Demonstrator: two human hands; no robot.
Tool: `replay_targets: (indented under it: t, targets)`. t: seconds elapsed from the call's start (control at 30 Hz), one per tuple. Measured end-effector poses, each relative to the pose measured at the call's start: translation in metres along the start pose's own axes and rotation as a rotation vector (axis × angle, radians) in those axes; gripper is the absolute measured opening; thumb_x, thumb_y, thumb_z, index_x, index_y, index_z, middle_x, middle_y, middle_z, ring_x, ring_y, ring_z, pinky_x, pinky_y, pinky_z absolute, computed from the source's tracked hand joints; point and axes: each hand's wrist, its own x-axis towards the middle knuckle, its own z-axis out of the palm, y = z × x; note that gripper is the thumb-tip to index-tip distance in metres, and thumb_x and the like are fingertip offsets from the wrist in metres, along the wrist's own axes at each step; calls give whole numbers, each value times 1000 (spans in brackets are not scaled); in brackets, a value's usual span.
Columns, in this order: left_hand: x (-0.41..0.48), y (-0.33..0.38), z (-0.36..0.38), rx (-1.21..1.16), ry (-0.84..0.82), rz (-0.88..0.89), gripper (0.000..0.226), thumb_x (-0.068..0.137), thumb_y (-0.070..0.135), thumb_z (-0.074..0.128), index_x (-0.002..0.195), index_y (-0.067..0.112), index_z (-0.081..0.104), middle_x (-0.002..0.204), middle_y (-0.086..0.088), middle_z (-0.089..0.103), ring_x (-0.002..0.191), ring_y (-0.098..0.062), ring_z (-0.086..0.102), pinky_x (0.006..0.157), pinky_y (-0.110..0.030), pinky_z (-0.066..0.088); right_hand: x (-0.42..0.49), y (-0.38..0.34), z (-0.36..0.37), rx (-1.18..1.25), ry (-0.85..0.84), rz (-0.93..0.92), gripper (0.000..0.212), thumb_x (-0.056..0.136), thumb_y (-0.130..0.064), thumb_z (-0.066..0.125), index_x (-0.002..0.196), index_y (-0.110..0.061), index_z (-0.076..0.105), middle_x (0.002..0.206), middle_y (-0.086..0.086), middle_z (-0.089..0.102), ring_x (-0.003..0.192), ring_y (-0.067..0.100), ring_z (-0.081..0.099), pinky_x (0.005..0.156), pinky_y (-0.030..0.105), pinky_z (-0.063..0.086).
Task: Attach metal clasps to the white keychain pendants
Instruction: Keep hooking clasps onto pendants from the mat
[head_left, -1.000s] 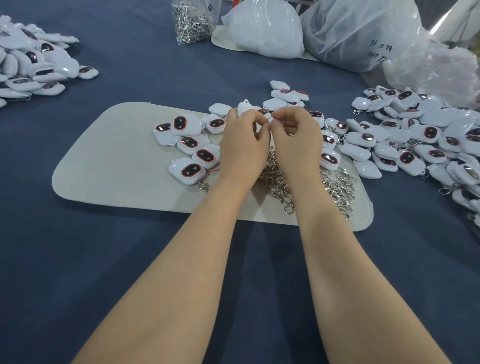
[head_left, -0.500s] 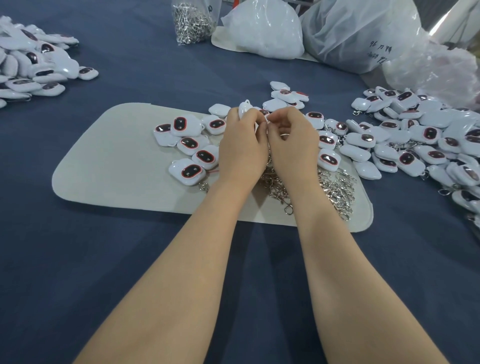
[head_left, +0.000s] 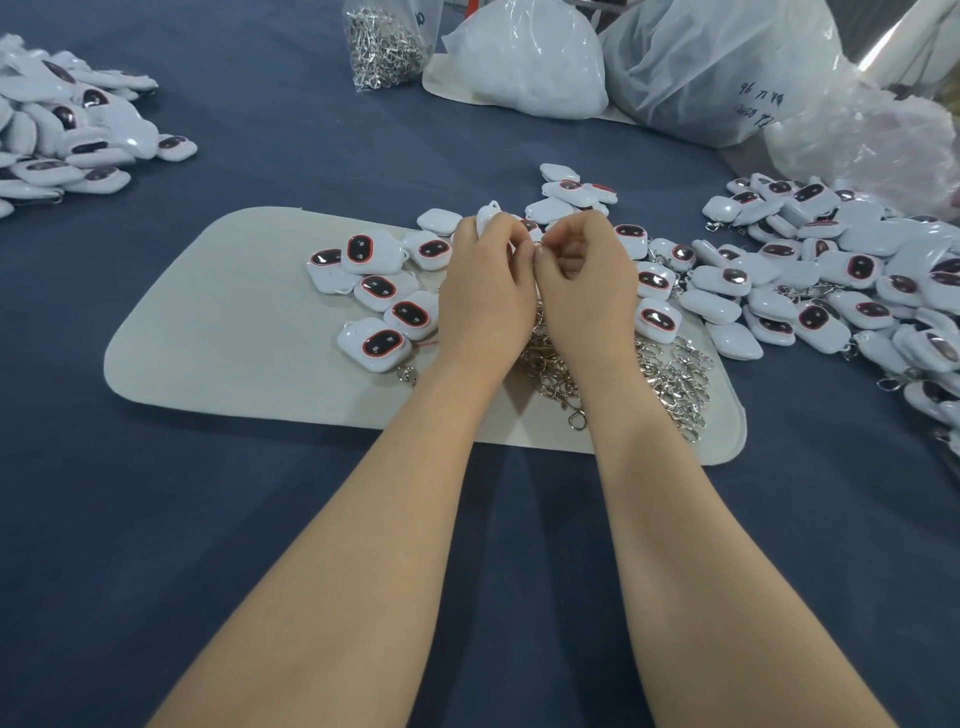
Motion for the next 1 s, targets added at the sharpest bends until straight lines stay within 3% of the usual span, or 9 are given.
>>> replay_targets:
  t: [0.23, 0.37, 0.5, 0.67, 1.0]
  targets:
    - [1, -1, -1, -15, -12, 25, 15, 96, 16, 48, 103, 13, 61, 107, -3, 47, 85, -15, 51, 82, -35, 46, 0, 0, 1, -13, 5, -6, 13, 86, 2, 53, 93, -9, 56, 79, -15, 54, 69, -2, 51, 71, 10, 44]
    - [2, -3, 0, 0, 12, 25, 13, 96, 18, 50, 99, 12, 62, 102, 1, 43, 76, -10, 44, 77, -28, 43, 0, -1, 1, -13, 13, -27, 13, 87, 2, 52, 95, -6, 58, 85, -7, 57, 72, 4, 52, 73, 13, 45]
    - [3, -3, 1, -16, 25, 26, 12, 95, 18, 52, 98, 13, 63, 101, 3, 44, 75, -7, 42, 71, -21, 37, 0, -2, 1, 27, 30, -8, 13, 87, 2, 53, 93, -8, 59, 79, -14, 55, 68, -3, 52, 70, 7, 42]
    - [4, -5, 2, -31, 26, -14, 12, 93, 17, 55, 98, 13, 64, 101, 2, 45, 80, -8, 44, 81, -28, 46, -1, -1, 1, 90, 47, 43, 17, 86, 2, 54, 86, -15, 53, 77, -16, 55, 71, -1, 54, 71, 9, 45]
    - [4, -5, 0, 11, 25, -17, 12, 94, 16, 52, 96, 11, 63, 105, -2, 48, 79, -11, 44, 76, -26, 42, -2, 0, 2, 36, 19, 17, 15, 84, 1, 56, 88, -13, 55, 75, -16, 54, 67, -1, 52, 70, 13, 46]
